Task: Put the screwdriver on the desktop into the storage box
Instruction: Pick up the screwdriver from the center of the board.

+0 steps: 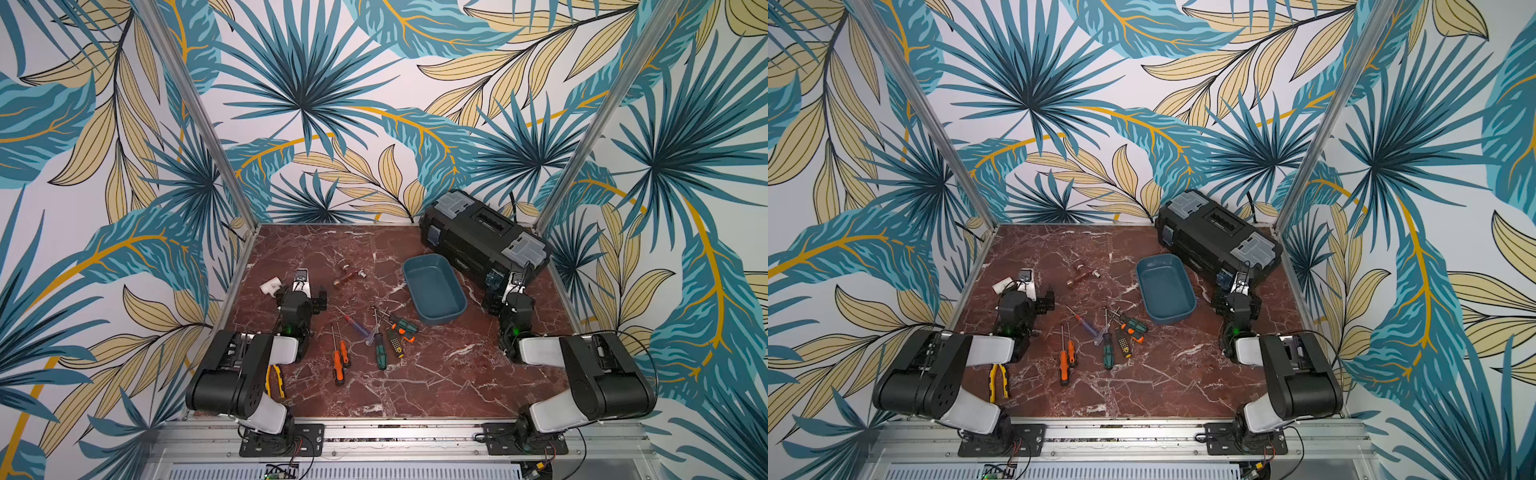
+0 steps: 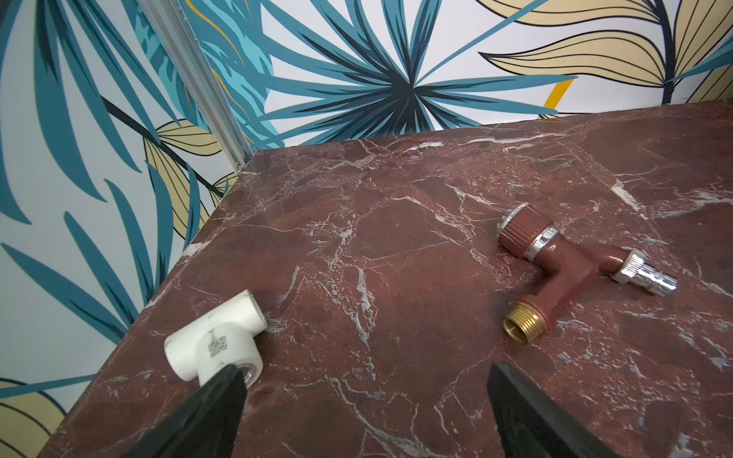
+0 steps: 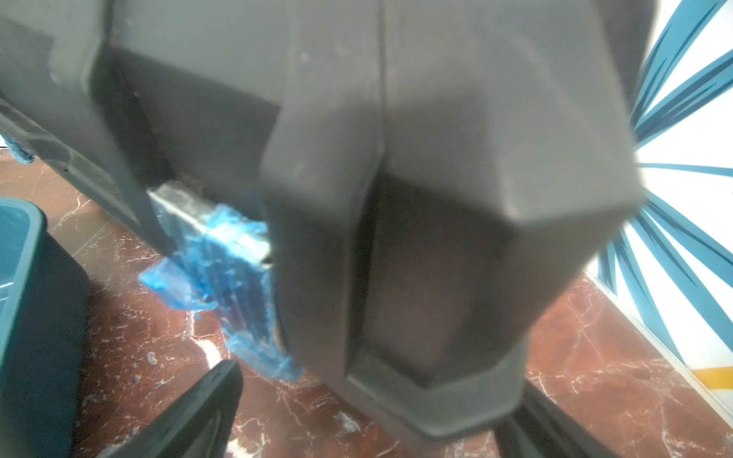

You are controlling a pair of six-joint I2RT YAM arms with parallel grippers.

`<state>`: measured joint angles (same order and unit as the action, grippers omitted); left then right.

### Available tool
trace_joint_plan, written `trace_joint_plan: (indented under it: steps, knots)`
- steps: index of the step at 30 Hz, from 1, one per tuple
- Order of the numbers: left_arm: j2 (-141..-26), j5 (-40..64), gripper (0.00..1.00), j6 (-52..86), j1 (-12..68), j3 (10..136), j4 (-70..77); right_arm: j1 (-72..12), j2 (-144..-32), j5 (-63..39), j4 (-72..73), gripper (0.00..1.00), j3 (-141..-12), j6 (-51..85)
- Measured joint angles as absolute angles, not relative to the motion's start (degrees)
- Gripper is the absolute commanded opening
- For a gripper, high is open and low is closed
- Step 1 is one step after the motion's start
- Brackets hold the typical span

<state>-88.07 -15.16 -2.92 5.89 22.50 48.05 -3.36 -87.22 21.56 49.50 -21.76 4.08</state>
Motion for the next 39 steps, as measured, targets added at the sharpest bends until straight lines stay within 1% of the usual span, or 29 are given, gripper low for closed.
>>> trace_joint_plan:
  steps: [14, 17, 20, 23, 27, 31, 34, 36, 39]
  knots:
    - [-88.0, -15.2, 1.0, -2.9, 5.9, 22.5, 48.0, -3.4, -86.9, 21.6, 49.4, 1.0, -21.7, 4.1]
    - [-85.7, -15.4, 1.0, -2.7, 5.9, 22.5, 45.3, -3.6, -82.3, 22.0, 47.9, 1.0, -20.7, 4.0]
    - [-78.9, -15.6, 1.0, -2.1, 5.9, 22.7, 40.1, -4.1, -71.6, 23.2, 43.9, 1.0, -20.2, 4.4]
    - [-70.3, -15.6, 1.0, 0.1, 5.9, 25.4, 29.6, -4.2, -59.2, 25.4, 34.6, 1.0, -22.0, 7.5]
    - [-63.5, -16.4, 1.0, 7.2, 5.8, 34.8, 10.8, -4.2, -48.4, 28.5, 13.2, 1.0, -30.0, 18.2]
    - [-60.6, -13.8, 1.0, 15.1, 5.7, 39.6, -4.3, -4.1, -42.5, 26.0, -3.1, 1.0, -31.5, 27.6]
    - [-58.9, -7.4, 0.99, 22.2, 5.7, 39.7, -15.5, -4.2, -39.3, 21.3, -12.6, 1.0, -30.7, 34.4]
    - [-57.9, -2.7, 0.94, 27.1, 6.3, 39.6, -22.4, -4.2, -38.3, 18.0, -17.5, 0.99, -30.6, 38.2]
    - [-55.1, 1.0, 0.87, 33.4, 9.0, 39.3, -31.2, -4.2, -39.3, 13.3, -23.1, 1.0, -31.1, 41.8]
